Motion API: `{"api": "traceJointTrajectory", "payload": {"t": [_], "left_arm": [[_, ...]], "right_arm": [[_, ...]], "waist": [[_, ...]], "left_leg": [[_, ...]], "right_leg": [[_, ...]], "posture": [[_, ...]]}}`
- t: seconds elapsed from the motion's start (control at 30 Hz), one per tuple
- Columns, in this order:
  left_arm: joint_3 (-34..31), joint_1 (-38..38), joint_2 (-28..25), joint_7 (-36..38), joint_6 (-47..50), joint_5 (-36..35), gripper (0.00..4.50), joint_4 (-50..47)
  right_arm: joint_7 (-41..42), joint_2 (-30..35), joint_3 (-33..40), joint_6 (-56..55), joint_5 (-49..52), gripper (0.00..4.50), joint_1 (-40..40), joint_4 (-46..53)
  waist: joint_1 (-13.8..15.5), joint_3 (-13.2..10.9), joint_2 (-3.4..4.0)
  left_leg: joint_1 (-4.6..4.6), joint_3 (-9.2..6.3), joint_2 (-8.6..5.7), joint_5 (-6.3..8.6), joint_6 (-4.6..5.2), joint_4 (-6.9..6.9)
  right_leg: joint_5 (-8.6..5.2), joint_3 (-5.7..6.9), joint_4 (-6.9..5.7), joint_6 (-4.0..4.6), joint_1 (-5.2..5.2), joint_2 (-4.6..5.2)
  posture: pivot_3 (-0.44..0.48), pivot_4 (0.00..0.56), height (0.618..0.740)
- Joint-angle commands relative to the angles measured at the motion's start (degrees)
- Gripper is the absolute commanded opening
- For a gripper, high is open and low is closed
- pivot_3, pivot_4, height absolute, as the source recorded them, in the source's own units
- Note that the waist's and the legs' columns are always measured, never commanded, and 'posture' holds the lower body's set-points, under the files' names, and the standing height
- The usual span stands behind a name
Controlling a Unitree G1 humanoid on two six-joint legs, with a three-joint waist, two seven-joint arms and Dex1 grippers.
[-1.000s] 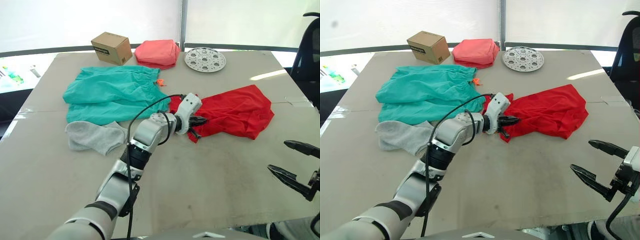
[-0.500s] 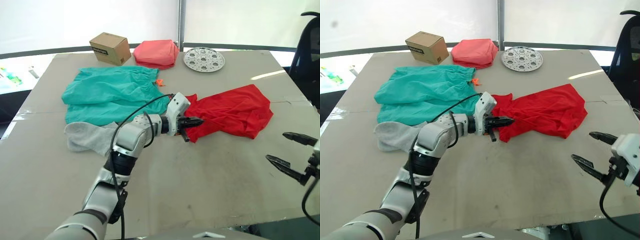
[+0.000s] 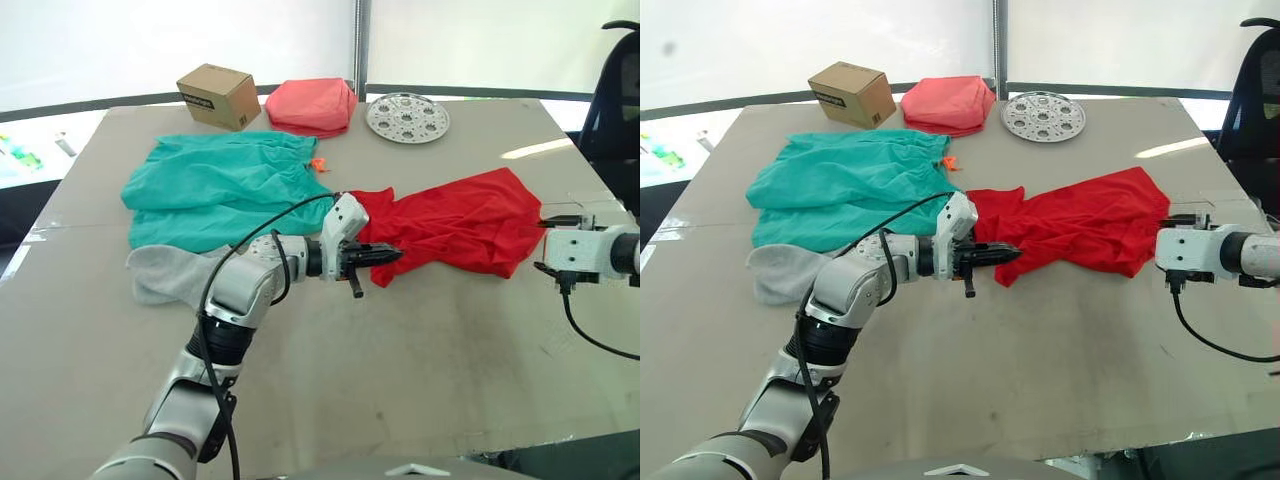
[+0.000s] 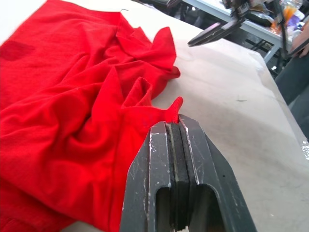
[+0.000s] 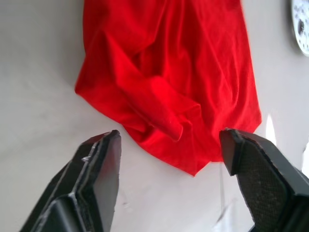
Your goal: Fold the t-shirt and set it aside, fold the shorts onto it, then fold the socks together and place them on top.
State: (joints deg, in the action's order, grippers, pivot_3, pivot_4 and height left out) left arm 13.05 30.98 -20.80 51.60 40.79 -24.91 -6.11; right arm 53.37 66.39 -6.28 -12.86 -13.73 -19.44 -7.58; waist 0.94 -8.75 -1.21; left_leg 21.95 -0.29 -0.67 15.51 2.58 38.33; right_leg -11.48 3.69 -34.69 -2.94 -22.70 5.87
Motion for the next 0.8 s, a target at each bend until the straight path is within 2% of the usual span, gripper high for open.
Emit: {"api": "traceJointTrajectory", "payload": {"t": [0.03, 0.13, 0.2, 0.23, 0.3, 0.37, 0.4, 0.43, 0.57, 0.67, 0.7, 0.8], "left_arm": [[-0.7, -1.3, 0.6, -1.5, -0.6, -0.7, 0.00, -4.0], [-0.8, -2.2, 0.9, -2.6, -0.4, -0.8, 0.00, -5.0], [-0.8, -2.5, 0.9, -2.9, -0.3, -0.8, 0.00, -5.5], [-0.9, -2.7, 0.9, -3.1, -0.4, -0.7, 0.00, -5.6], [-0.9, -2.9, 0.7, -3.3, -0.7, -0.6, 0.00, -5.7], [-0.8, -3.2, 0.6, -3.3, -1.0, -0.5, 0.00, -5.7], [-0.8, -3.2, 0.6, -3.3, -1.1, -0.5, 0.00, -5.7], [-0.7, -3.3, 0.5, -3.3, -1.3, -0.4, 0.00, -5.8], [-2.8, -4.9, -0.4, -1.3, -4.0, -1.8, 0.00, -5.9], [-4.9, -7.3, -3.4, 3.0, -5.2, -4.1, 0.00, -7.6], [-5.8, -8.3, -4.9, 4.6, -4.3, -6.0, 0.00, -8.9], [-12.0, -15.0, -14.0, 13.7, 3.1, -18.9, 0.00, -17.4]], "right_arm": [[-0.3, -0.4, -3.0, -7.8, -4.4, 3.45, -5.7, -5.7], [-0.5, -2.2, -5.5, -11.1, -6.4, 3.45, -9.9, -10.6], [-0.4, -3.6, -6.5, -13.0, -6.9, 2.91, -11.8, -12.7], [-0.3, -4.2, -7.0, -13.7, -7.0, 2.62, -12.8, -13.6], [0.5, -5.3, -7.7, -14.7, -7.1, 1.62, -14.1, -15.1], [0.4, -5.8, -8.4, -15.7, -7.7, 0.83, -15.0, -16.8], [0.5, -5.9, -8.6, -16.1, -7.9, 0.27, -15.3, -17.5], [0.5, -5.7, -8.7, -16.6, -8.2, 0.09, -15.4, -18.1], [3.2, -4.1, -6.6, -16.2, -4.2, 0.09, -13.6, -16.6], [9.1, -0.5, -2.1, -10.4, 4.8, 0.09, -7.3, -10.0], [11.8, 1.2, 0.5, -6.9, 9.5, 0.09, -3.4, -6.0], [26.0, 6.0, 22.9, 12.1, 26.0, 0.09, 21.2, 14.1]], "waist": [[-0.2, 0.0, 0.00], [-0.2, 0.0, 0.00], [-0.2, 0.0, 0.00], [-0.2, 0.0, 0.00], [-0.2, 0.0, 0.01], [-0.2, 0.0, 0.01], [-0.1, 0.0, 0.01], [-0.1, 0.0, 0.01], [-0.2, 0.0, 0.01], [-0.1, 0.0, 0.05], [-0.1, 0.0, 0.06], [0.2, 0.0, 0.16]], "left_leg": [[-0.01, 0.02, 0.00, -0.01, -0.02, 0.00], [-0.06, 0.04, 0.00, -0.02, -0.03, 0.00], [-0.07, 0.04, 0.01, -0.02, -0.03, 0.00], [-0.08, 0.05, 0.01, -0.02, -0.03, 0.00], [-0.08, 0.06, 0.01, -0.02, -0.03, 0.00], [-0.08, 0.06, 0.01, -0.02, -0.03, 0.00], [-0.07, 0.06, 0.01, -0.02, -0.03, 0.00], [-0.07, 0.05, 0.00, -0.02, -0.04, 0.00], [-0.07, 0.08, 0.00, -0.02, -0.04, 0.00], [-0.07, 0.03, 0.02, -0.02, -0.04, -0.01], [-0.05, 0.00, 0.04, -0.02, -0.04, -0.02], [0.09, -0.18, 0.07, 0.11, 0.16, -0.07]], "right_leg": [[0.05, -0.03, 0.00, -0.09, 0.00, 0.00], [0.06, -0.06, 0.00, -0.10, 0.01, 0.00], [0.05, -0.06, -0.01, -0.08, 0.02, -0.01], [0.04, -0.07, -0.03, -0.06, 0.02, -0.01], [0.02, -0.08, -0.03, -0.01, 0.02, -0.01], [0.03, -0.09, -0.03, -0.01, 0.02, -0.01], [0.03, -0.09, -0.03, -0.01, 0.02, -0.01], [0.03, -0.08, -0.03, -0.01, 0.02, -0.01], [0.03, -0.12, -0.02, 0.01, 0.02, 0.00], [0.04, -0.08, -0.03, 0.01, 0.02, 0.01], [0.03, -0.07, -0.02, 0.02, 0.02, 0.02], [0.04, -0.04, 0.07, 0.02, 0.02, 0.11]], "posture": [[0.000, 0.150, 0.740], [0.000, 0.150, 0.740], [0.000, 0.150, 0.740], [0.000, 0.150, 0.740], [0.000, 0.150, 0.740], [0.000, 0.150, 0.740], [0.000, 0.150, 0.740], [0.000, 0.150, 0.740], [0.000, 0.150, 0.740], [0.000, 0.150, 0.740], [0.000, 0.150, 0.740], [0.000, 0.150, 0.740]]}}
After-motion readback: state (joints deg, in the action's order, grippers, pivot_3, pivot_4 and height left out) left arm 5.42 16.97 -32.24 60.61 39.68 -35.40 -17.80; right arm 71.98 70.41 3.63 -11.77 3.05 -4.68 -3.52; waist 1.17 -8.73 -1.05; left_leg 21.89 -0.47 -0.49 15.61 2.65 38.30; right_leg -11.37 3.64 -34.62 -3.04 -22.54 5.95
